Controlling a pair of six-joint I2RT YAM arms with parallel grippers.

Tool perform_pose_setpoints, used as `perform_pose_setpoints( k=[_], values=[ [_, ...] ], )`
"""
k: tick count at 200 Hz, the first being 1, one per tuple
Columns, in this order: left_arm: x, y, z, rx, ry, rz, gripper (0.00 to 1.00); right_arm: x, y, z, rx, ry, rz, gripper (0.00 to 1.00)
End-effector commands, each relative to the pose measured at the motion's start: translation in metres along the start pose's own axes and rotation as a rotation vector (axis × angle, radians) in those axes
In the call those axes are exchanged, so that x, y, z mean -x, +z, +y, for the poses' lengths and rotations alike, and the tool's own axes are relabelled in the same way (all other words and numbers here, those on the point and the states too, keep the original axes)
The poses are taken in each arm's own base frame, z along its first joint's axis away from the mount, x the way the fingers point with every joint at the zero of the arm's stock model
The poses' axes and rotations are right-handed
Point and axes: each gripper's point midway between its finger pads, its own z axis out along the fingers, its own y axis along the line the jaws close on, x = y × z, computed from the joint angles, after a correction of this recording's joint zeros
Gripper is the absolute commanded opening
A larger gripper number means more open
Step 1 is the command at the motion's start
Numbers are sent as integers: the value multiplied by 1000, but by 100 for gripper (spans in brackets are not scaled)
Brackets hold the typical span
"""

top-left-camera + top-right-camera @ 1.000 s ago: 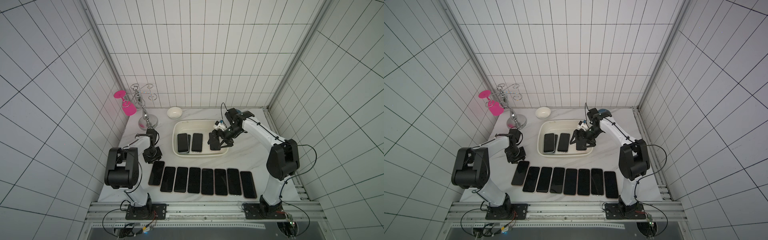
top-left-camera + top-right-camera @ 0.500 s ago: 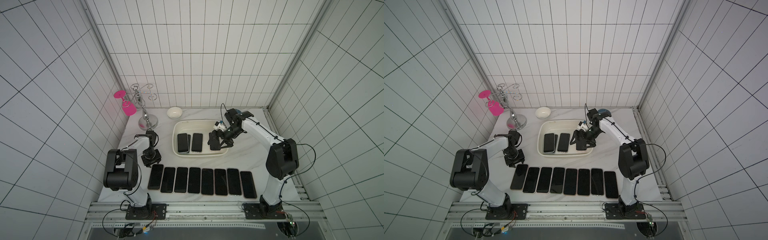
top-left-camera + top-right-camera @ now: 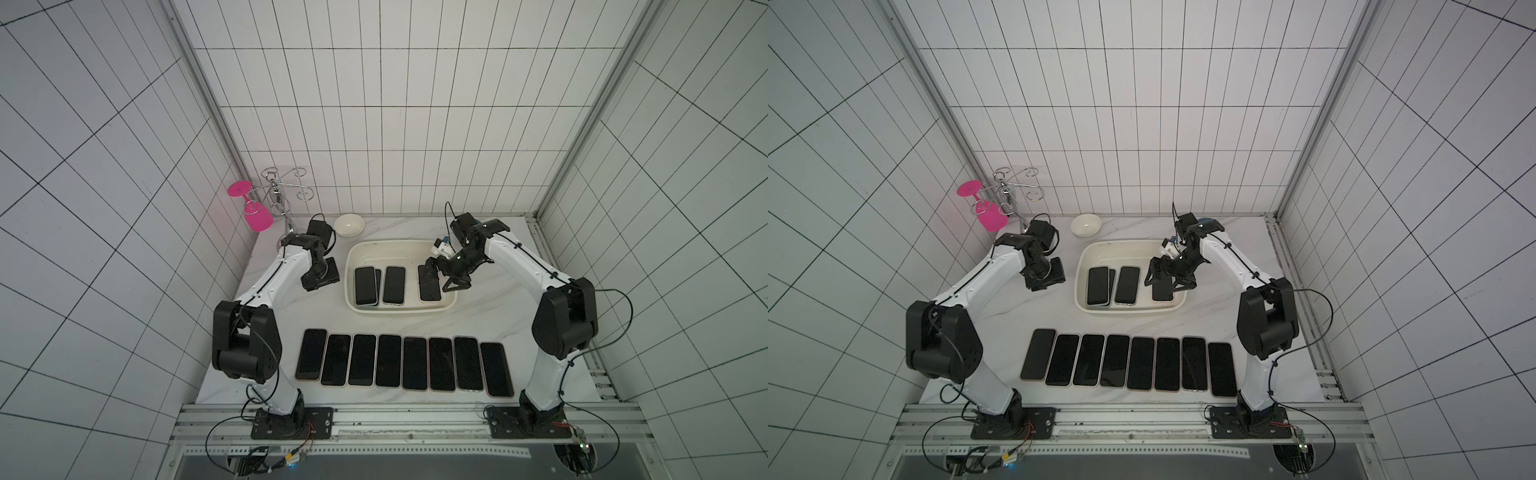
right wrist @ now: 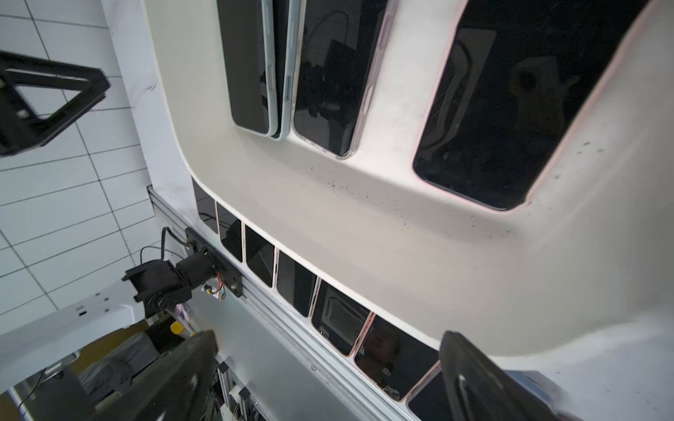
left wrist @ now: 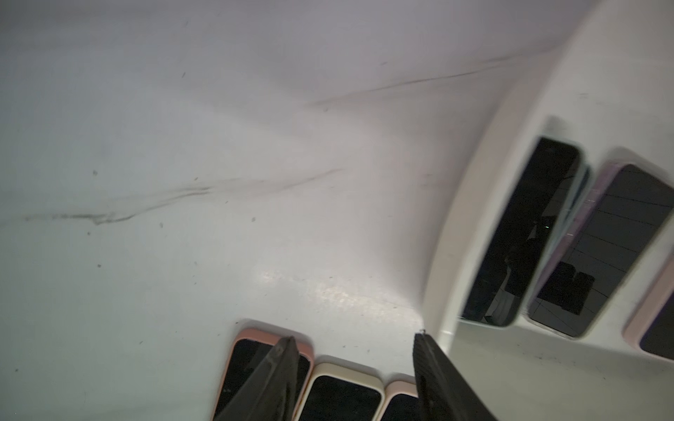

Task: Take the phone out of the storage box
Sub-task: Place the phone at the center of the board, then pick up the phone from the storage box.

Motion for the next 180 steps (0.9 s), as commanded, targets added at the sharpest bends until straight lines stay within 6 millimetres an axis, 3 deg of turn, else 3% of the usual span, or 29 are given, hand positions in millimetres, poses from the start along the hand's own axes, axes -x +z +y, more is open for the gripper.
perform_pose_setpoints(
  k=[1,12,22,40,80,112,132,147,180],
  values=[
    [15,-35,-61,-79,156,-136,58,24,-35,-10,-54,35,-151,99],
    [22,-36,-81,-95,163,-164,62,27,-45,-15,-54,51,-183,99],
    [28,-29,-88,-75,133,-155,64,26,-51,-18,-52,61,-194,99],
    [28,-4,-95,-28,88,-53,67,20,-56,-22,-42,71,-189,99],
    [15,49,-114,43,102,51,73,6,-45,-28,-25,80,-142,99],
    [4,77,-100,126,89,91,74,-1,-40,-30,-16,75,-117,99],
    [0,84,-89,168,78,90,76,-4,-37,-31,-13,74,-103,99],
    [-4,88,-83,179,58,93,86,-6,-34,-32,-6,75,-89,99],
    [-13,101,-78,171,29,120,89,-8,-29,-35,-1,79,-72,99]
  ],
)
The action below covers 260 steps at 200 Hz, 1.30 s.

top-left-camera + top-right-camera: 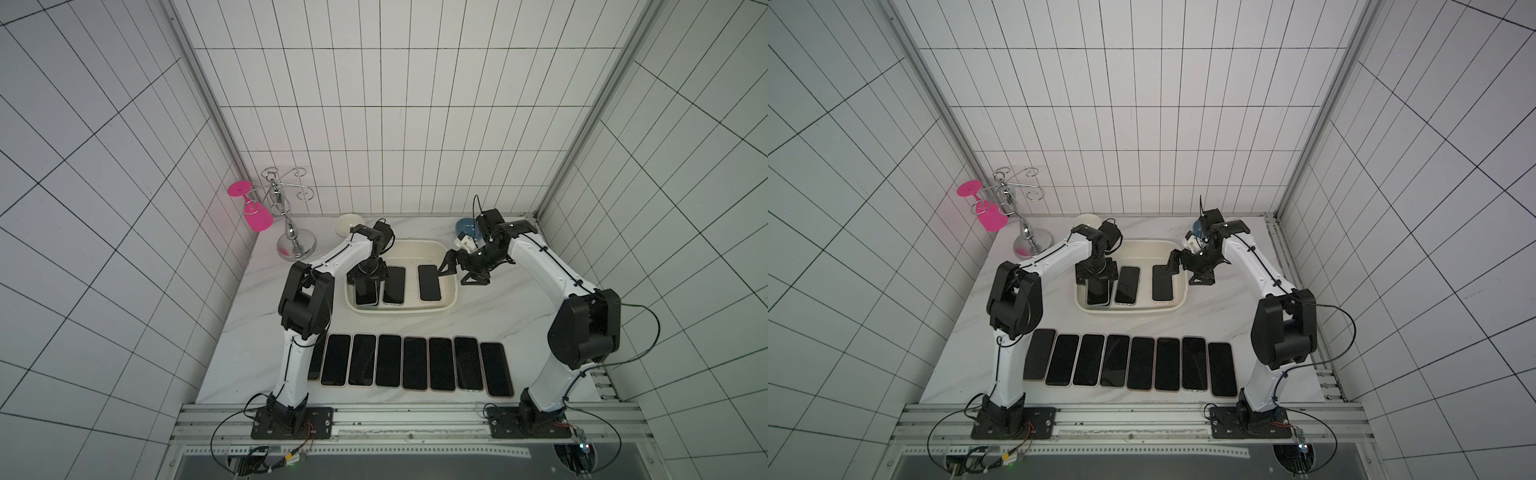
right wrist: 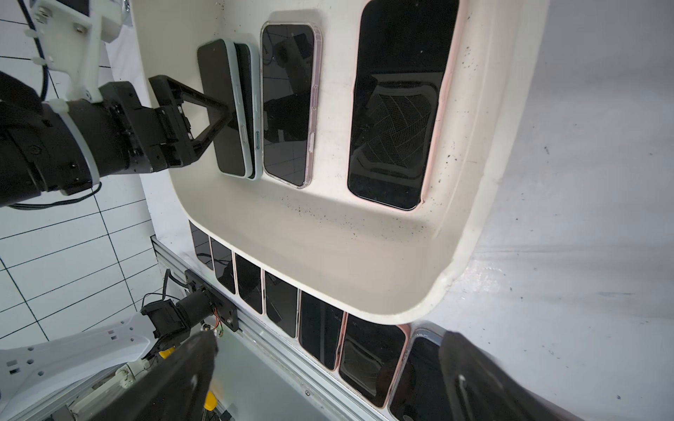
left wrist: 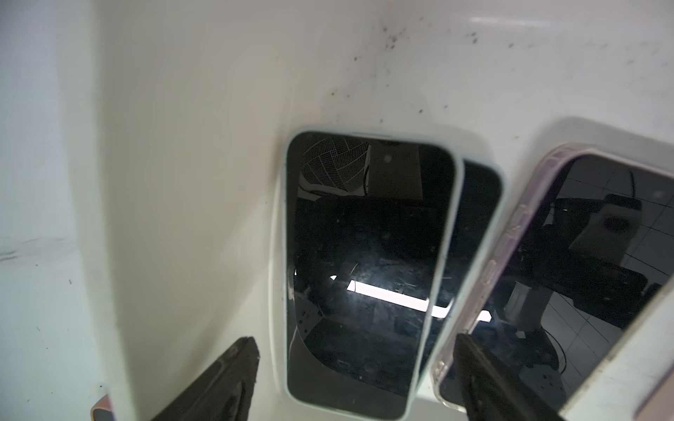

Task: Take the phone out of the storage box
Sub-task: Pick up the phone from the storage box.

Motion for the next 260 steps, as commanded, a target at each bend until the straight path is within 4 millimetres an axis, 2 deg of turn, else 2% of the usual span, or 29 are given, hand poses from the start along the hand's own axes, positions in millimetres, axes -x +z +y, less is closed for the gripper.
perform_pose_setpoints(
  k=[1,79,181,227,260],
  values=[
    [6,-2,2,-21,-43,-32,89,-10,7,-2,13,0,42,99],
    [-1,23,-1,-39,-39,18,89,-11,6,0,25,-4,44,99],
    [-2,35,-1,-56,-29,34,88,-12,10,1,40,1,59,99],
    [-6,46,4,-52,-34,45,75,-12,11,1,42,4,62,99],
    [-1,33,-1,-92,-22,18,67,-9,10,2,47,8,59,99]
  ],
)
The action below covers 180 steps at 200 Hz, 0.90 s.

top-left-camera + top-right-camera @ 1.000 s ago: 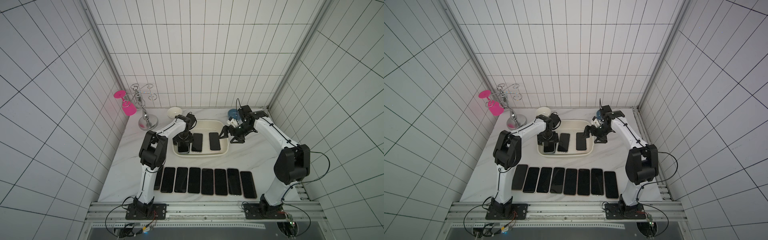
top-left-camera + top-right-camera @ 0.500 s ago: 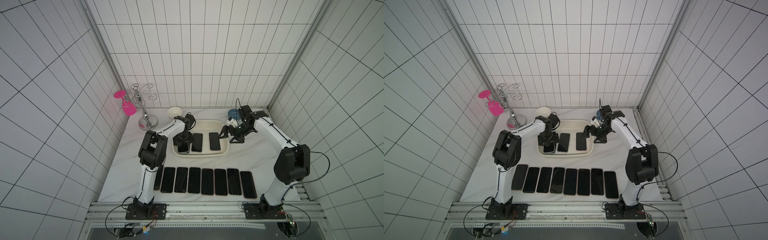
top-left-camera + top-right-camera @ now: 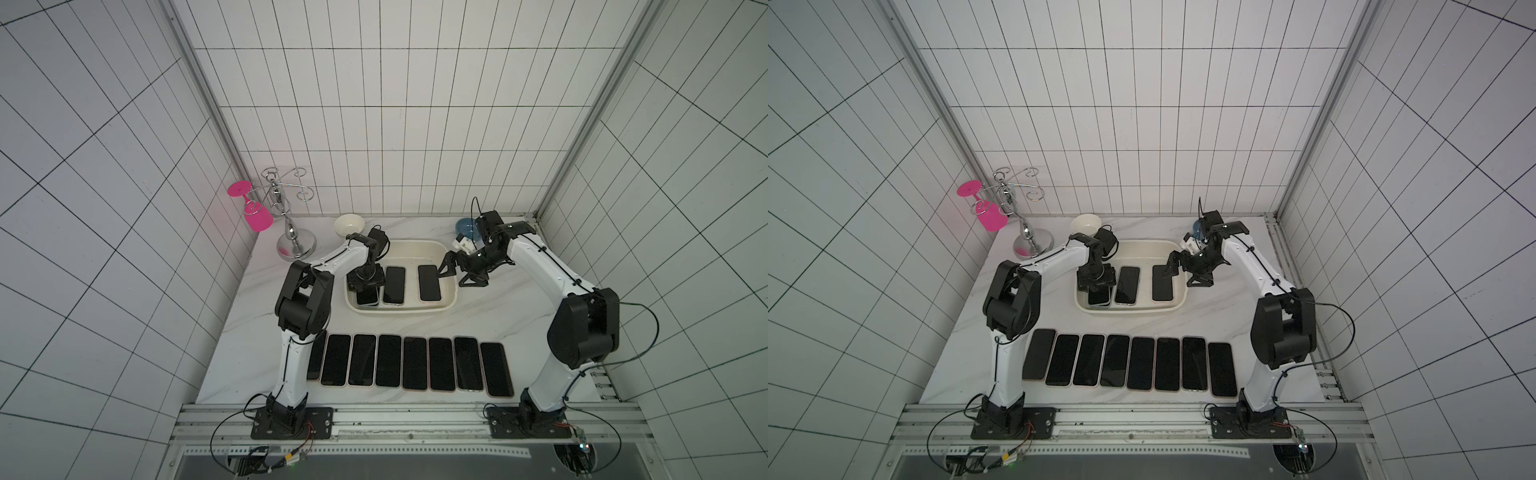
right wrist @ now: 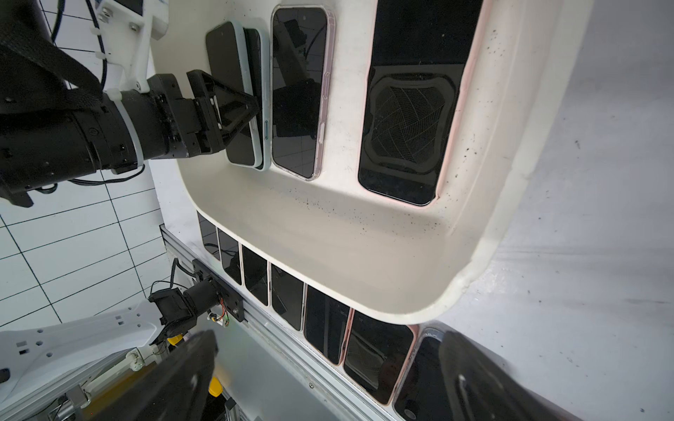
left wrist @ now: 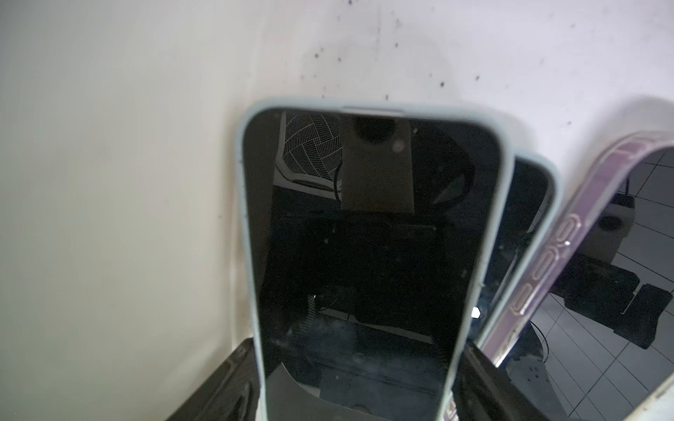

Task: Take the phone out of the storage box
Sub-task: Pick up the phone from the storage box.

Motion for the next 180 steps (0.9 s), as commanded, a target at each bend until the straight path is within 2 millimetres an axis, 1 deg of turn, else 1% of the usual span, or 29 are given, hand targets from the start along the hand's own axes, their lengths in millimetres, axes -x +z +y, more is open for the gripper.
perform_pose_setpoints(
  k=[1,18,32,44,66,89,107,126,138,143,157,180],
  values=[
    [2,7,3,-10,-8,-1,67,-6,7,-2,8,19,37,99],
    [7,-6,-3,-43,5,-26,62,-3,6,-1,9,16,33,99],
    [10,-23,-10,-79,28,-55,57,0,5,1,13,10,26,99],
    [12,-41,-20,-122,65,-84,55,6,2,6,24,-7,9,99],
    [7,-73,-36,-162,166,-127,53,28,-5,17,77,-5,-36,99],
    [-2,-95,-44,-190,232,-126,51,57,-8,27,154,21,-69,99],
    [-11,-107,-50,-226,273,-118,51,78,-8,39,211,19,-79,99],
    [-19,-118,-55,-260,304,-110,50,98,-2,41,228,36,-84,99],
    [-24,-122,-59,-289,326,-101,50,105,3,44,252,41,-73,99],
    [-26,-124,-60,-298,332,-99,50,107,5,47,264,40,-65,100],
    [-30,-127,-65,-321,344,-92,50,108,16,53,281,42,-35,95],
    [-33,-130,-71,-339,354,-93,49,97,38,69,299,10,27,91]
  ],
)
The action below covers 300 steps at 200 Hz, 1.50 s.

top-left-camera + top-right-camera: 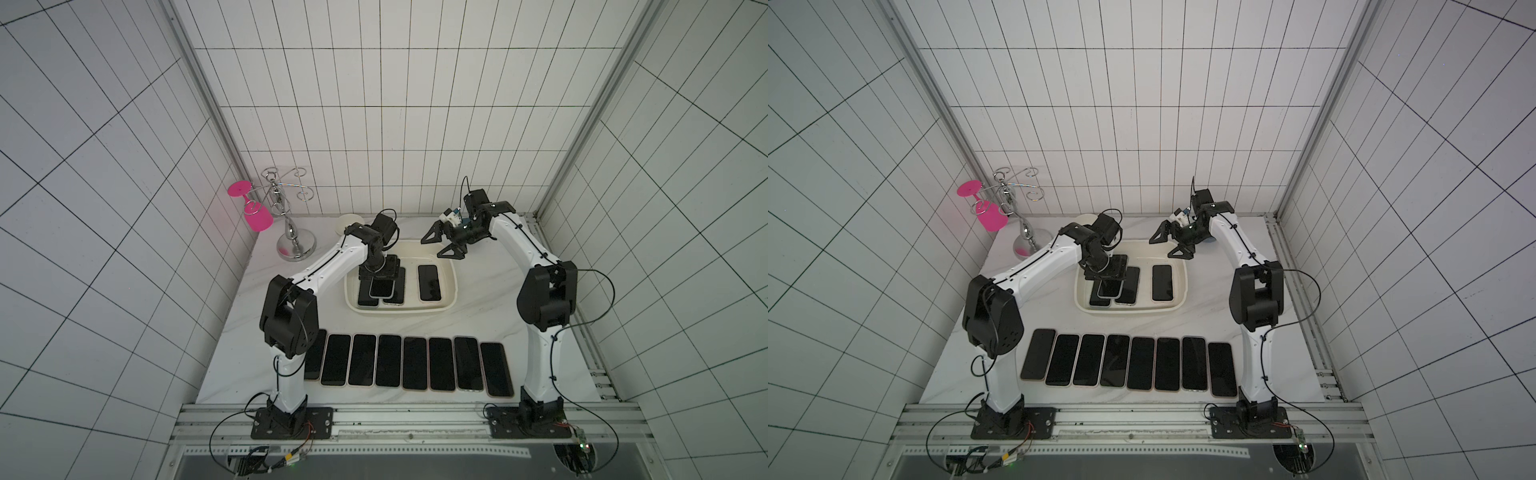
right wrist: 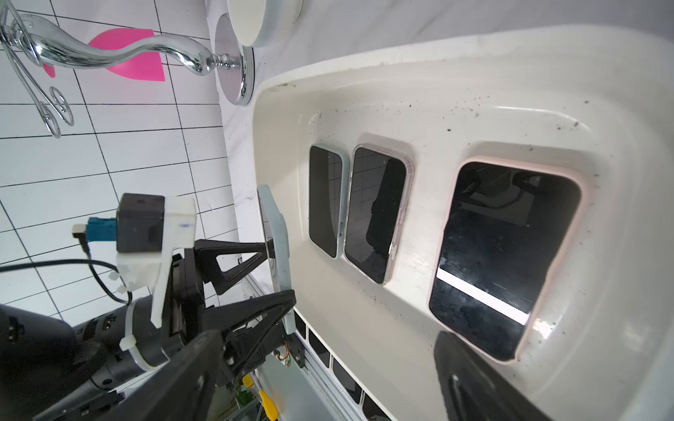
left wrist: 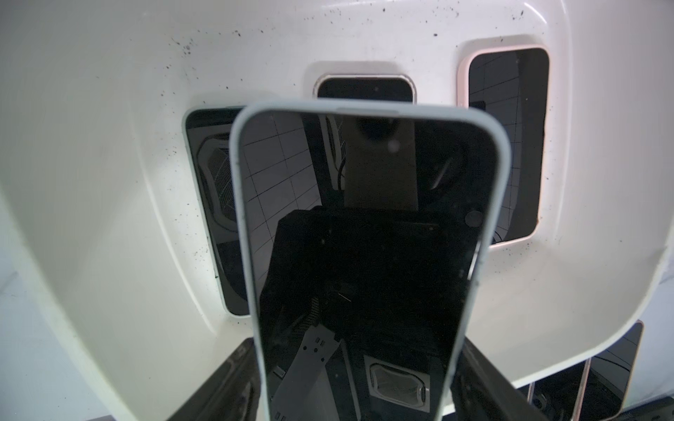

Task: Take the phone out of the storage box
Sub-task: Pick up the phone from the storage box.

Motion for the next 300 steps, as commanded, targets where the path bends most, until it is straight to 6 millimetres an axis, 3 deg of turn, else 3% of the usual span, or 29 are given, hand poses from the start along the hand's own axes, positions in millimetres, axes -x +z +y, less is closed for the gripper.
perform_pose_setpoints(
  k=[1,38,69,119,141,188,217,230,239,267,300],
  values=[
    [5,-22,-20,-72,50,-48,49,-13,20,25,55,-23,72,91],
    [3,-21,-29,-88,63,-42,48,-29,53,13,46,13,157,81],
    [1,-20,-32,-92,69,-36,47,-37,65,16,44,-3,187,80],
    [0,-19,-41,-127,79,-29,46,-53,80,17,64,8,248,68],
    [-1,-18,-45,-142,86,-22,46,-64,86,22,96,8,291,58],
    [-3,-21,-53,-179,102,-20,46,-75,89,24,122,14,331,48],
    [-2,-23,-54,-183,104,-27,45,-82,87,23,121,14,353,28],
    [-1,-25,-56,-190,106,-32,45,-86,85,23,118,14,358,15],
    [0,-27,-56,-192,106,-37,46,-89,82,22,114,14,360,12],
    [5,-39,-62,-216,104,-66,74,-94,64,23,98,0,333,4],
    [20,-72,-68,-277,71,-128,84,-108,14,7,2,-9,265,3]
  ],
)
